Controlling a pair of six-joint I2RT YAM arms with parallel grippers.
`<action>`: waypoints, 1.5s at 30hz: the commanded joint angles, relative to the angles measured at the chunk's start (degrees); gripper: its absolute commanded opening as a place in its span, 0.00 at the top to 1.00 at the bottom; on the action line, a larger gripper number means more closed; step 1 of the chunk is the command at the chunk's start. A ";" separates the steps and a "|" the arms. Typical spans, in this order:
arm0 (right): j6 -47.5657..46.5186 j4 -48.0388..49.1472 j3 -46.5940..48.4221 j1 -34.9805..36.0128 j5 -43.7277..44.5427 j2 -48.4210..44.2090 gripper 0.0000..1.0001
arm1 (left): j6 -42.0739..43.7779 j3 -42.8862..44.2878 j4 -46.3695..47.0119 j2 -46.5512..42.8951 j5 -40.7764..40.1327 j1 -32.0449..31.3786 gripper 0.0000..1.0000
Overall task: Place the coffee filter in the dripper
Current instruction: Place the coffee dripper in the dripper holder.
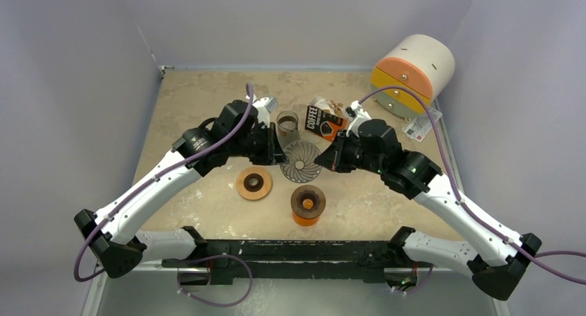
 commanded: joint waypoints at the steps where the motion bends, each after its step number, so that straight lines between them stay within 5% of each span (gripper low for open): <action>1: 1.22 2.10 3.14 1.29 1.05 0.10 1.00 | -0.49 -0.18 2.53 -0.30 2.34 0.17 1.00; 28: -0.68 -22.84 11.13 4.13 2.26 2.64 1.00 | -10.26 -0.30 -5.17 1.53 15.10 -0.58 1.00; 45: 0.70 -24.36 3.47 4.13 0.75 -0.18 1.00 | -10.08 -2.80 -6.73 4.75 13.37 -4.06 1.00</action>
